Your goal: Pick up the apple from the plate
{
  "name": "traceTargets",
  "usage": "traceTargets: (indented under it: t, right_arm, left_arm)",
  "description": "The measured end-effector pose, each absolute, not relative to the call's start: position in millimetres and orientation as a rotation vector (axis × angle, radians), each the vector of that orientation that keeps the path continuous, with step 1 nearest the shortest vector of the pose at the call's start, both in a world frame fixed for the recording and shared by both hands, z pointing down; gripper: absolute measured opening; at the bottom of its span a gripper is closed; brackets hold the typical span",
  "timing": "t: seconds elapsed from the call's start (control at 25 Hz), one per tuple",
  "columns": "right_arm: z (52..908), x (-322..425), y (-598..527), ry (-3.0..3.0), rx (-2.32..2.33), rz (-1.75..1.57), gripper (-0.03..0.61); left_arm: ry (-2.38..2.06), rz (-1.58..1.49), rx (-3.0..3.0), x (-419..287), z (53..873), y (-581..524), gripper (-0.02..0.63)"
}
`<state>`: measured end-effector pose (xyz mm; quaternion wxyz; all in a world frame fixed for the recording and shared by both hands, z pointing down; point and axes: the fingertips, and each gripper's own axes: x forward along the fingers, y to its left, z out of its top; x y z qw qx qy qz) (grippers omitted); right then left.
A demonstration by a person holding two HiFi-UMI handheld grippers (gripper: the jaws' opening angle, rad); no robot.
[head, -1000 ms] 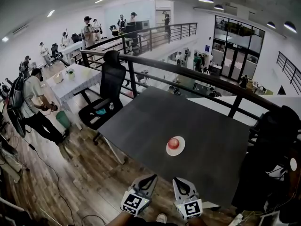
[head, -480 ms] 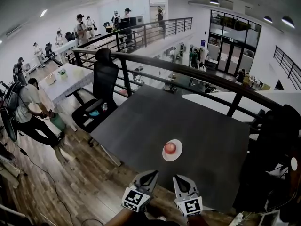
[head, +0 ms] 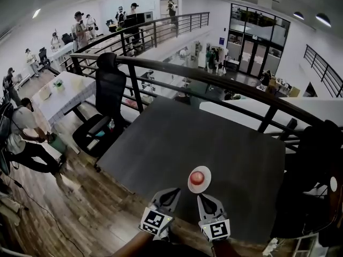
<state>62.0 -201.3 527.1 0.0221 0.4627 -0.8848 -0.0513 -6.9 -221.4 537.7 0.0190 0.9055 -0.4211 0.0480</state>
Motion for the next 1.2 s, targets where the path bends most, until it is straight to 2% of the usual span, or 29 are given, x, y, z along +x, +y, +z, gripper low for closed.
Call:
traceTargets:
  t: [0.48, 0.68, 1.2]
  right_arm:
    - [544.7, 21.0, -282.2, -2.601, 1.585, -0.086, 0.023]
    - [558.7, 30.8, -293.8, -2.564, 1.663, 0.054, 0.025]
    - [593.1, 66.7, -316.0, -2.519, 1.529, 0.021, 0.025]
  left_arm:
    - [-1.180, 0.118, 2.863, -55.2, 534.0, -295.7, 0.020]
    - [-1.133, 0.107, 2.861, -53.2, 543.6, -312.5, 0.020]
    - [-1.126, 0.190, 2.825, -23.4, 574.2, -333.0, 0.020]
